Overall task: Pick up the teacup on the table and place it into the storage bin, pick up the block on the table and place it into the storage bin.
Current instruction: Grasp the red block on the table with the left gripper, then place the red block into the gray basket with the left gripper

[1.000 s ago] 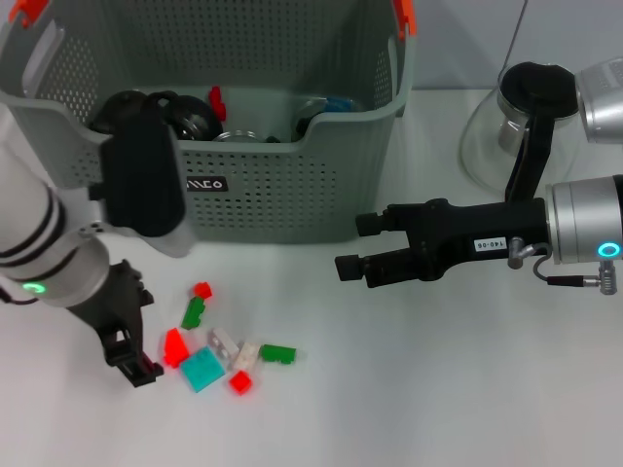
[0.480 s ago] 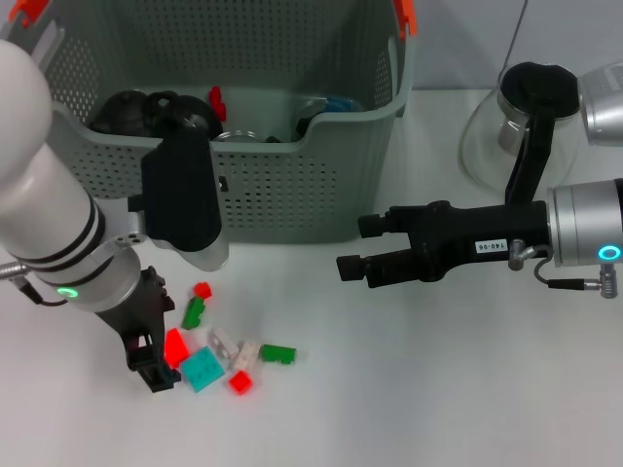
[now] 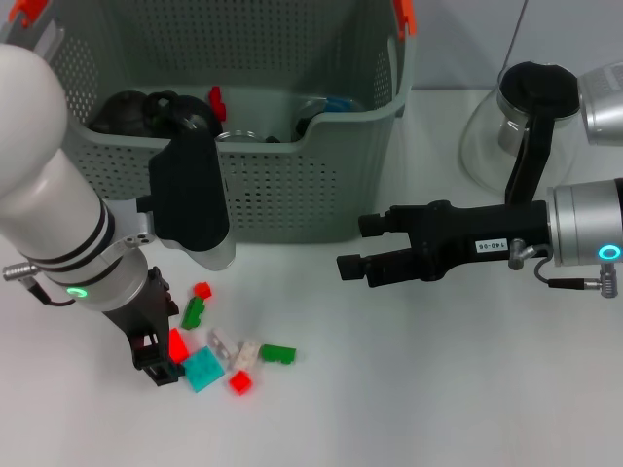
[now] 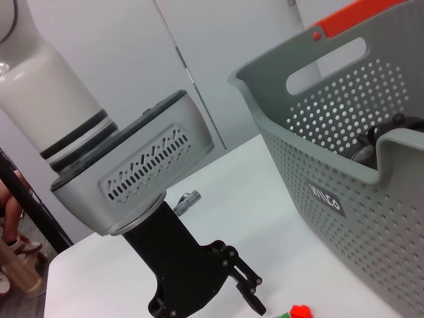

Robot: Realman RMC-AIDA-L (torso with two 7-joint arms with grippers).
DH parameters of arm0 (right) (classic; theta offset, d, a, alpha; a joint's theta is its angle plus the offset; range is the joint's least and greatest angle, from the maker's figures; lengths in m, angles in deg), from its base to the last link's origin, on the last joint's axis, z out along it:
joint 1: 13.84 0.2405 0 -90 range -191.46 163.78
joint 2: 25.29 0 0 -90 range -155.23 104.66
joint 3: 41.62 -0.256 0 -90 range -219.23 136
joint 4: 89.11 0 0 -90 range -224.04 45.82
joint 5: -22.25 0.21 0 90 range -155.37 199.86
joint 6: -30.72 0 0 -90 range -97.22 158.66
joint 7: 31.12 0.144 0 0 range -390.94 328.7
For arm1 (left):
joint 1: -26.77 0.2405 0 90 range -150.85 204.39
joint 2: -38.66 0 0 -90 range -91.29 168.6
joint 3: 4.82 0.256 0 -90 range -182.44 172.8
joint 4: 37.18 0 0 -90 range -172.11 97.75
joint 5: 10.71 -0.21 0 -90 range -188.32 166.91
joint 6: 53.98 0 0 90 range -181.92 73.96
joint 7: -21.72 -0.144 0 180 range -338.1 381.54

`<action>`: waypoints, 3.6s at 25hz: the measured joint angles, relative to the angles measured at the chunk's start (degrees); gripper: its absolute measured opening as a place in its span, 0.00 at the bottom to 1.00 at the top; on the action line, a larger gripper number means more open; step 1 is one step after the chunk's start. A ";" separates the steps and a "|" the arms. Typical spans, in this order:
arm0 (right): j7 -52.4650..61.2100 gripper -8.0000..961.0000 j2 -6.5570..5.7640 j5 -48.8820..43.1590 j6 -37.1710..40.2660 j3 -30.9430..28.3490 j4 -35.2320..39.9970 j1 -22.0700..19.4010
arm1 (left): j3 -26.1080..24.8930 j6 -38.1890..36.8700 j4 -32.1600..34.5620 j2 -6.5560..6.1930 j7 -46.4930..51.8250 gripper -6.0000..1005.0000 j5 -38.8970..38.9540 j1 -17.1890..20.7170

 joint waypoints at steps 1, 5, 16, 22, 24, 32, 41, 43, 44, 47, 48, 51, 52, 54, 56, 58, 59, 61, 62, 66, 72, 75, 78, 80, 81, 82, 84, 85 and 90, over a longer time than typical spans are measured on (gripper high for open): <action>0.00 0.98 0.00 0.00 0.00 0.00 0.00 0.03 | 0.01 0.02 -0.18 -0.04 0.02 0.80 0.00 -0.12; 0.00 0.98 -0.03 0.00 0.01 0.00 0.00 0.18 | 0.01 0.31 -1.38 -0.15 0.05 0.79 0.01 -0.61; 0.00 0.98 -0.05 0.09 0.01 -0.27 0.00 0.04 | 0.74 1.12 -2.27 -0.12 0.09 0.76 0.01 -1.25; -0.15 0.98 -0.11 0.09 0.01 -0.51 0.00 -0.07 | 0.81 1.27 -2.35 -0.15 0.81 0.73 0.01 -1.65; -0.20 0.98 -0.13 0.09 0.01 -0.53 0.00 -0.07 | 0.81 1.06 -2.72 -0.19 0.92 0.70 0.01 -1.91; -0.40 0.98 -0.23 0.09 -0.08 -0.60 0.00 -0.07 | 0.81 0.75 -3.65 -0.21 1.45 0.60 0.01 -2.47; -0.38 0.98 -0.22 0.08 -0.09 -0.71 0.00 -0.06 | 0.77 0.12 -3.66 -0.21 1.66 0.55 0.01 -2.76; -0.42 0.98 -0.22 0.01 -0.09 -1.00 0.00 0.01 | 0.71 0.01 -3.31 -0.20 2.11 0.51 0.01 -2.77; -0.42 0.98 -0.22 0.01 -0.09 -1.00 0.00 0.01 | 0.73 -0.02 -3.28 -0.20 2.40 0.50 0.01 -2.77; -0.54 0.98 -0.22 -0.24 -0.08 -1.25 0.00 0.24 | 0.42 -0.57 -2.85 -0.26 3.23 0.45 0.01 -2.77; -0.57 0.98 -0.22 -0.24 -0.07 -1.25 0.00 0.26 | 0.16 -1.34 -2.25 -0.30 3.70 0.45 0.01 -2.71; -0.61 0.98 -0.44 -0.27 -0.08 -1.28 0.00 0.28 | -1.36 -4.85 1.53 -0.50 5.53 0.45 0.00 -1.99; -0.61 0.98 -0.57 -0.28 -0.07 -1.31 0.00 0.28 | -2.68 -6.53 3.91 -0.40 6.04 0.45 0.02 -1.30; -0.62 0.98 -0.69 -0.27 -0.07 -1.33 0.14 0.33 | -7.18 -11.47 11.97 0.24 7.44 0.45 1.45 0.58; -0.81 0.98 -0.74 -0.32 -0.07 -1.30 0.51 0.35 | -9.03 -13.36 14.82 0.30 8.31 0.45 3.11 1.05; -0.95 0.98 -0.75 -0.34 -0.06 -1.20 0.58 0.34 | -13.17 -16.20 18.65 0.29 9.57 0.45 7.74 1.24; -1.03 0.98 -0.75 -0.35 -0.08 -1.10 0.60 0.32 | -15.77 -17.53 20.33 0.22 9.90 0.45 10.43 1.22; -1.04 0.98 -0.75 -0.37 0.05 -1.00 0.62 0.21 | -22.89 -21.34 23.41 0.07 9.74 0.45 19.79 0.73; -1.01 0.98 -0.77 -0.36 0.21 -0.98 0.64 0.13 | -26.51 -23.26 24.75 -0.07 9.51 0.45 24.99 0.26; -1.01 0.98 -0.92 -0.36 0.42 -0.92 0.69 -0.13 | -41.37 -25.02 24.72 -1.99 9.31 0.45 39.34 -3.96; -1.08 0.98 -0.93 -0.36 0.53 -0.64 0.71 -0.14 | -47.90 -10.87 2.81 -10.53 5.89 0.45 41.73 -12.08; -1.18 0.98 -0.92 -0.36 0.64 -0.61 0.71 -0.11 | -48.09 -0.43 -10.74 -13.78 3.13 0.45 40.48 -14.57; -1.19 0.98 -0.85 -0.36 0.66 -0.52 0.71 -0.10 | -48.26 5.83 -16.82 -14.27 1.01 0.45 40.45 -14.94; -0.96 0.98 -0.86 -0.36 0.67 -0.47 0.71 -0.08 | -48.13 8.62 -16.90 -13.50 0.63 0.45 40.40 -14.79; -0.82 0.98 -0.86 -0.36 0.68 -0.44 0.71 -0.08 | -47.89 10.17 -16.74 -13.09 0.61 0.45 40.32 -14.73; -0.75 0.98 -0.88 -0.36 0.68 -0.42 0.71 -0.07 | -47.42 11.55 -16.73 -12.86 0.67 0.45 40.05 -14.76; -0.67 0.98 -0.93 -0.35 0.70 -0.42 0.71 -0.07 | -46.26 13.13 -16.78 -12.68 0.83 0.49 39.47 -14.96; -0.66 0.98 -0.95 -0.36 0.69 -0.42 0.71 -0.06 | -45.75 13.85 -16.69 -12.60 1.01 0.51 39.09 -15.06; -0.64 0.98 -1.01 -0.35 0.73 -0.54 0.71 -0.09 | -45.01 13.66 -12.42 -12.10 2.28 0.61 38.36 -14.44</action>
